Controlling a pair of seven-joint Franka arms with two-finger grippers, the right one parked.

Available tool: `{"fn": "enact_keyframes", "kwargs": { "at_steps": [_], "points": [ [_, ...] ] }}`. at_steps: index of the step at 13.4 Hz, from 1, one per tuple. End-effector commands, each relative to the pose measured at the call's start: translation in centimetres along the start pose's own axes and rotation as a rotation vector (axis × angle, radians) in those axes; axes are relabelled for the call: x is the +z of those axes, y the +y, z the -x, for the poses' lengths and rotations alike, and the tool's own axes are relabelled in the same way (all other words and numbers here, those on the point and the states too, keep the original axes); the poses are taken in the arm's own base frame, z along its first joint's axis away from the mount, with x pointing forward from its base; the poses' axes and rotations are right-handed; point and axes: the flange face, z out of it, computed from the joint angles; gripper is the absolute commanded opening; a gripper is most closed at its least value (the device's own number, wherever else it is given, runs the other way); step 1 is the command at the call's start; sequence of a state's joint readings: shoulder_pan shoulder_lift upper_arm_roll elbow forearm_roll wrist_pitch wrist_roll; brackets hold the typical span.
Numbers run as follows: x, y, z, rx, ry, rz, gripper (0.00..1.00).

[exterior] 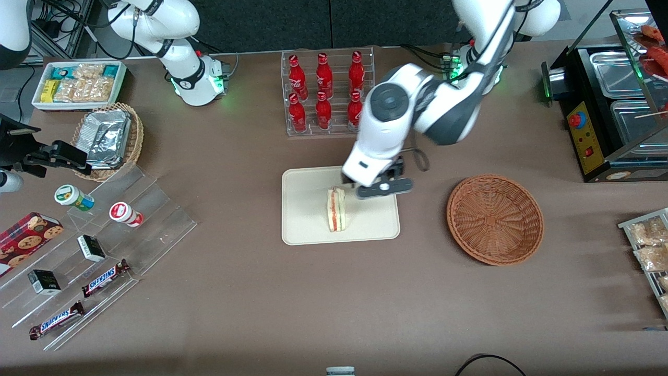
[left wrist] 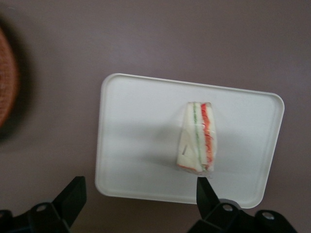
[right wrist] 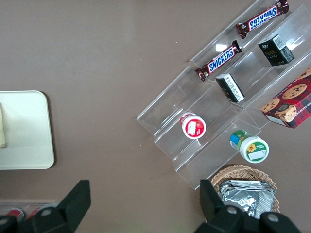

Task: Place sandwich from basket to tray

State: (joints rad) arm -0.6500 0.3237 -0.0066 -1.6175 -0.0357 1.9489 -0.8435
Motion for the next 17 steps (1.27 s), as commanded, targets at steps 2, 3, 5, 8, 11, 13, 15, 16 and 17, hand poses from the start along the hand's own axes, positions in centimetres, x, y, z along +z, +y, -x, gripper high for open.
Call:
{"fn": "enact_keyframes", "kwargs": {
  "at_steps": [2, 3, 5, 8, 11, 13, 15, 16, 17],
  "points": [
    [-5.7, -8.1, -3.2, -0.046, -0.003, -0.069, 1.00],
    [-7.3, -10.5, -4.2, -0.018, -0.001, -0.069, 1.00],
    [-9.8, -15.5, -5.9, 0.028, -0.023, -0.078, 1.00],
    [-13.7, -22.2, -8.2, 0.139, -0.067, -0.086, 1.00],
    [-17.0, -27.8, -9.9, 0.202, -0.091, -0.079, 1.00],
    [-18.2, -30.8, -10.6, 0.226, -0.096, -0.073, 1.00],
    [-19.3, -32.5, -10.7, 0.214, -0.075, -0.067, 1.00],
    [-19.3, -32.9, -10.9, 0.208, -0.074, -0.065, 1.00],
    [-19.2, -32.8, -11.0, 0.208, -0.077, -0.062, 1.00]
  ]
}}
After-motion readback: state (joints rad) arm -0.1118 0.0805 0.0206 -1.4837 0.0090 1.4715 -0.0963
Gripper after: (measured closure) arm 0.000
